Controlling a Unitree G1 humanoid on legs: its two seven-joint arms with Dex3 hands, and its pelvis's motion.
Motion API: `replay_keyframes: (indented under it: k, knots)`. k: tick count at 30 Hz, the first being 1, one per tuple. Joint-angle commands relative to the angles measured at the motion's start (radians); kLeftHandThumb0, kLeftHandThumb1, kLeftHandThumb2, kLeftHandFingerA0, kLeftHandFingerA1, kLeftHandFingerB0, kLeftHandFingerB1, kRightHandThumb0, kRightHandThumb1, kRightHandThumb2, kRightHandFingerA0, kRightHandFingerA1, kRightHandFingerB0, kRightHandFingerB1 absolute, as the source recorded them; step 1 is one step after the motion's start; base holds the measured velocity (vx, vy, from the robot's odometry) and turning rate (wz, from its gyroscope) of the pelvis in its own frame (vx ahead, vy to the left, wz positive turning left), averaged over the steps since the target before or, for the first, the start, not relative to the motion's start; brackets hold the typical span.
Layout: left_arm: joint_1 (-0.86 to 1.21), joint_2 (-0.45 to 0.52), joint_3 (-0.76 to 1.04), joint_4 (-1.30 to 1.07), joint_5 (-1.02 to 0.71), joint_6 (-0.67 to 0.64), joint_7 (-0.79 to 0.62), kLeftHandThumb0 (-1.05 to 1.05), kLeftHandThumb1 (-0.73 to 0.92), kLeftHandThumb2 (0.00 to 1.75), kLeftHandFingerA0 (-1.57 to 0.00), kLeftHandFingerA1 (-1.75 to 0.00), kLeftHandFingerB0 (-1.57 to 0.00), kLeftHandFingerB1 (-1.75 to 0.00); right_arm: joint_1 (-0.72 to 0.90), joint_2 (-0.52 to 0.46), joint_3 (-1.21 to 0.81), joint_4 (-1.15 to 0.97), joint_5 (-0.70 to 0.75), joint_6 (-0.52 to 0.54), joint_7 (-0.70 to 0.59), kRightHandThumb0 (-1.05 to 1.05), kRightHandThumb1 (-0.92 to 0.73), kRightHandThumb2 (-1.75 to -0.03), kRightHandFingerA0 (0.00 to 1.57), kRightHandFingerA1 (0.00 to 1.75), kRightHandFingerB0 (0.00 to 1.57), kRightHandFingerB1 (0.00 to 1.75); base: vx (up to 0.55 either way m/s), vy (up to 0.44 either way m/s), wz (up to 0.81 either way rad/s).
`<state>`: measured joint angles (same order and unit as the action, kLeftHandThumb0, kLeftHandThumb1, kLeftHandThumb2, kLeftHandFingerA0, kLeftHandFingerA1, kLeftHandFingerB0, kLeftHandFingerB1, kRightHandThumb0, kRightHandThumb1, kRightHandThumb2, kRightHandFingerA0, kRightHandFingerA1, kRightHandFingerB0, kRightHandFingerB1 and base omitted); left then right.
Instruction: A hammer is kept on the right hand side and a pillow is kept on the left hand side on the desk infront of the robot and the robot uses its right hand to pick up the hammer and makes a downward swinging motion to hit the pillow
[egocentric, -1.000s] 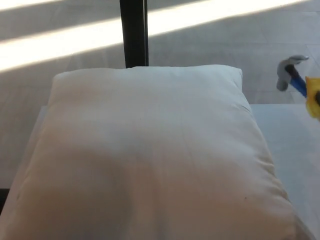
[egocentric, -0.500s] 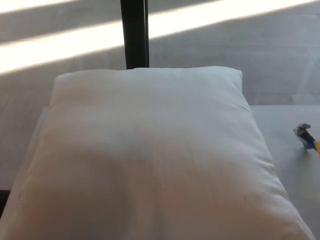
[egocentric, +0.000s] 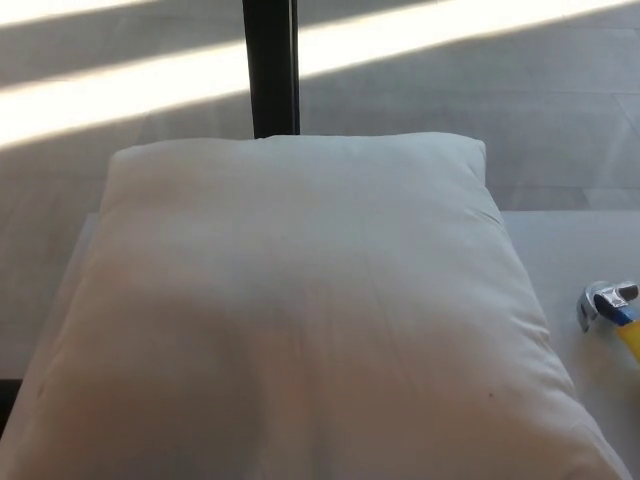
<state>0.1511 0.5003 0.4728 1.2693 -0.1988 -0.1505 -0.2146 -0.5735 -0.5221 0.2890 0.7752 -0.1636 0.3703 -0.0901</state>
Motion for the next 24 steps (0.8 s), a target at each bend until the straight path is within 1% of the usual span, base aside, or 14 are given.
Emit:
replay_keyframes:
  k: [1,6,8,9,10,11,14,18,19,20,21,22,23,24]
  knots:
    - [0.008,0.027,0.008,0.005,-0.009,0.0,0.011,-0.65,0.8,0.64,-0.67,-0.55,-0.56,-0.48,0.171,-0.098,0.173,-0.022,-0.279,-0.496,-0.24,-0.18,-0.62,-0.74,0.92,1.61,0.82,0.71,0.0,0.0,0.0]
    - [0.013,0.031,-0.011,0.007,0.011,-0.014,0.011,-0.66,0.82,0.64,-0.64,-0.52,-0.51,-0.46,0.176,-0.104,0.176,-0.024,-0.214,-0.478,-0.051,-0.41,-0.76,-0.62,0.78,1.03,0.36,0.39,0.0,0.0,0.0]
    - [0.016,0.03,-0.014,0.006,0.014,-0.021,0.01,-0.66,0.82,0.64,-0.64,-0.52,-0.51,-0.46,0.181,-0.109,0.175,-0.028,-0.203,-0.478,-0.024,-0.41,-0.76,-0.62,0.78,1.03,0.36,0.39,0.0,0.0,0.0]
    - [0.015,0.029,-0.004,0.0,0.0,-0.009,0.002,-0.66,0.81,0.64,-0.62,-0.54,-0.52,-0.46,0.183,-0.116,0.175,-0.037,-0.189,-0.464,0.025,-0.47,-0.71,-0.61,0.6,0.85,0.24,0.31,0.0,0.0,0.0]
    - [0.012,0.029,-0.008,-0.002,0.004,0.0,0.016,-0.65,0.81,0.64,-0.63,-0.54,-0.55,-0.46,0.181,-0.124,0.192,-0.047,-0.202,-0.427,0.048,-0.55,-0.74,-0.62,0.43,0.92,0.17,0.28,0.0,0.0,0.0]
    - [0.014,0.028,-0.005,-0.003,0.001,-0.005,0.013,-0.65,0.81,0.64,-0.63,-0.55,-0.53,-0.47,0.185,-0.126,0.189,-0.068,-0.192,-0.38,0.076,-0.68,-0.51,-0.91,0.09,0.56,0.0,0.31,0.0,0.0,0.0]
    - [0.013,0.028,-0.008,0.003,0.005,-0.01,0.014,-0.65,0.81,0.64,-0.56,-0.55,-0.56,-0.48,0.198,-0.132,0.173,-0.092,-0.18,-0.367,0.063,-1.0,-0.63,-0.96,0.0,0.06,0.13,0.03,0.0,0.0,0.0]
    - [0.016,0.026,0.003,-0.004,-0.011,-0.005,0.004,-0.65,0.81,0.64,-0.63,-0.56,-0.54,-0.49,0.211,-0.142,0.134,-0.142,-0.175,-0.31,0.081,-1.05,-0.65,-1.05,0.0,0.15,0.0,0.0,0.0,0.0,0.0]
    - [0.02,0.025,-0.007,-0.007,0.001,-0.023,0.012,-0.64,0.82,0.64,-0.61,-0.56,-0.54,-0.49,0.22,-0.154,0.106,-0.175,-0.156,-0.292,0.101,-1.02,-0.8,-0.65,0.0,0.0,0.0,0.0,0.0,0.0,0.0]
    - [0.021,0.025,-0.009,-0.007,0.003,-0.025,0.013,-0.64,0.82,0.64,-0.61,-0.56,-0.54,-0.49,0.225,-0.154,0.096,-0.186,-0.16,-0.287,0.109,-1.02,-0.8,-0.65,0.0,0.0,0.0,0.0,0.0,0.0,0.0]
    - [0.021,0.027,-0.012,-0.007,0.005,-0.024,0.011,-0.64,0.82,0.64,-0.59,-0.55,-0.54,-0.48,0.228,-0.154,0.079,-0.198,-0.151,-0.271,0.121,-1.04,-0.62,-0.94,0.0,0.0,0.0,0.0,0.0,0.0,0.0]
    - [0.02,0.027,-0.013,-0.006,0.005,-0.021,0.013,-0.64,0.81,0.64,-0.6,-0.57,-0.56,-0.48,0.233,-0.155,0.058,-0.211,-0.14,-0.26,0.134,-1.01,-0.66,-0.92,0.0,0.0,0.0,0.0,0.0,0.0,0.0]
    - [0.015,0.026,-0.011,-0.001,0.002,-0.017,0.016,-0.66,0.81,0.64,-0.57,-0.56,-0.55,-0.49,0.239,-0.162,0.022,-0.235,-0.115,-0.237,0.163,-1.05,-0.85,-0.66,0.0,0.0,0.0,0.0,0.0,0.0,0.0]
    - [0.013,0.025,-0.011,0.004,0.001,-0.017,0.013,-0.66,0.81,0.64,-0.57,-0.56,-0.55,-0.49,0.24,-0.17,-0.004,-0.258,-0.098,-0.211,0.189,-1.05,-0.85,-0.66,0.0,0.0,0.0,0.0,0.0,0.0,0.0]
